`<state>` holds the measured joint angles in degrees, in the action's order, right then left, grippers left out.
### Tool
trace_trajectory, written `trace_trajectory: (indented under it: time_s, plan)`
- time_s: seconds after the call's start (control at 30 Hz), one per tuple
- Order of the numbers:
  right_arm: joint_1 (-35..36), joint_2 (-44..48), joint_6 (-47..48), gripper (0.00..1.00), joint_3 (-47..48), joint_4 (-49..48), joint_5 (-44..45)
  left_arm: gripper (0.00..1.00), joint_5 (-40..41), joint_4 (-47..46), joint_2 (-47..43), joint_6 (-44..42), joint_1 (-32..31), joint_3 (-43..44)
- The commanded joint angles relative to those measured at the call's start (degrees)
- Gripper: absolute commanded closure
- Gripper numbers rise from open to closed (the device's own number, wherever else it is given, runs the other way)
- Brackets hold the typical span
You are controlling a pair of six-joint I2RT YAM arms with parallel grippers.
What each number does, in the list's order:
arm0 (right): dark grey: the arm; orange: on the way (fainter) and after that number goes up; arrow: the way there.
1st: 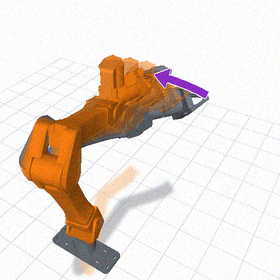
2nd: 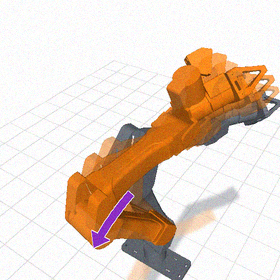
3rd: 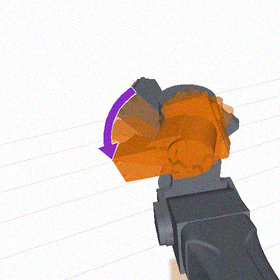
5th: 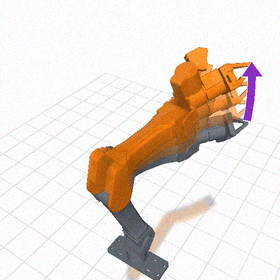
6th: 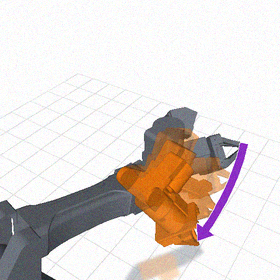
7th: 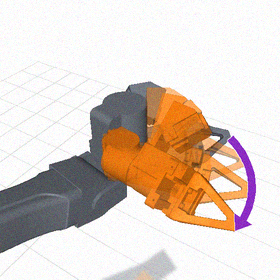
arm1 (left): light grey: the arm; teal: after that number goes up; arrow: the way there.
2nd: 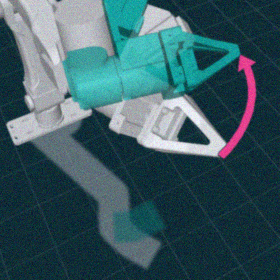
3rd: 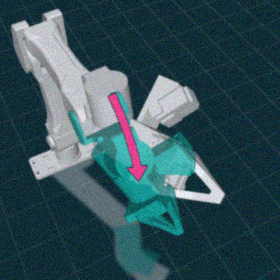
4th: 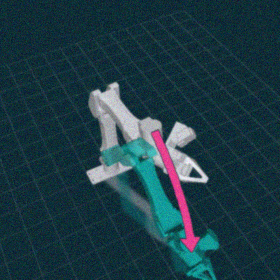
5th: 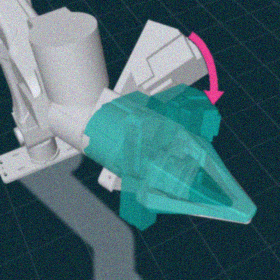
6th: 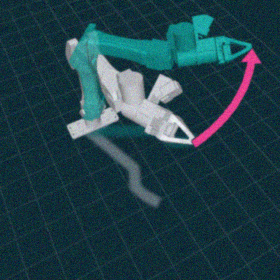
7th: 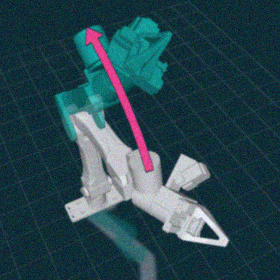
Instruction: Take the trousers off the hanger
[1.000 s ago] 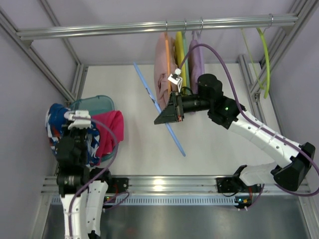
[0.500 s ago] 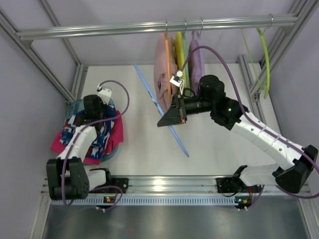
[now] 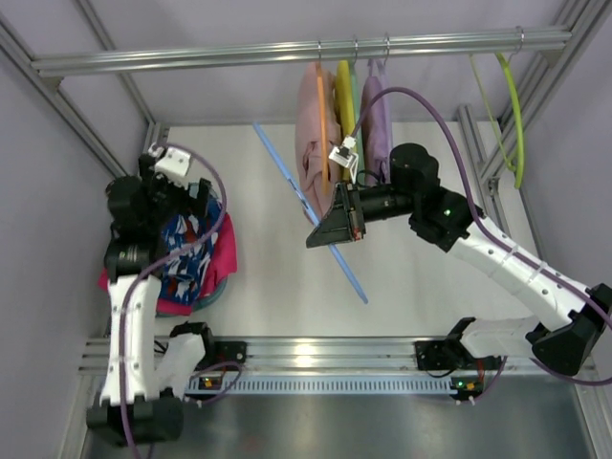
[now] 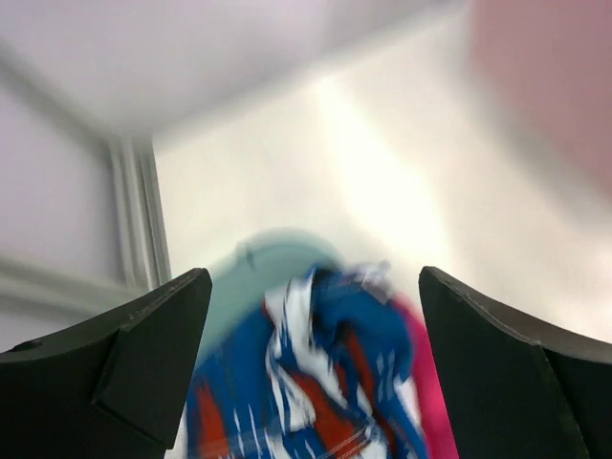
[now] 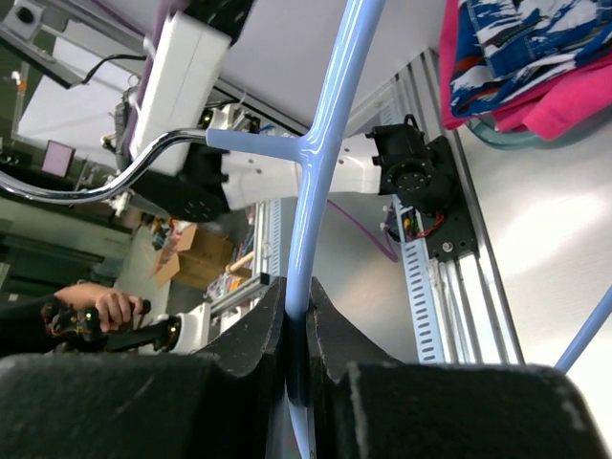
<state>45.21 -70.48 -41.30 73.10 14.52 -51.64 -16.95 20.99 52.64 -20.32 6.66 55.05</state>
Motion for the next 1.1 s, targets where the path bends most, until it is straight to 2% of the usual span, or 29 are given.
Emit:
trace_trajectory:
  time_s: [0.0,0.2,0.37,0.67,0.8,0.93,1.07]
  plan:
    - [-0.3,0.34,-3.16,1.0,0.46,-9.07,-3.73,0.05,-23.34,4.85,-14.18,-1.74,0.2,4.63]
    - [1.54,-3.26,-11.24,1.0,0.2,-17.3,-7.6,0.09,-39.62,8.45,-25.47,-8.48,0.2,6.04]
    - [5.14,-6.69,-13.63,1.0,2.39,-20.23,-8.04,0.09,-45.1,8.45,-28.91,-16.58,0.2,4.98]
    - [13.41,-13.28,-16.88,1.0,6.96,-23.93,-8.04,0.09,-50.28,8.45,-26.98,-26.69,0.2,4.02]
    - [15.69,-15.91,-18.03,1.0,9.25,-25.07,-8.92,0.17,-52.39,8.45,-25.49,-29.16,0.2,4.02]
    - [16.31,-17.06,-18.38,1.0,10.57,-24.98,-9.53,0.34,-52.57,8.27,-24.52,-30.83,0.11,3.31]
    - [16.14,-16.8,-16.37,1.0,10.92,-23.32,-9.89,0.46,-51.87,8.27,-25.04,-32.06,0.2,2.26]
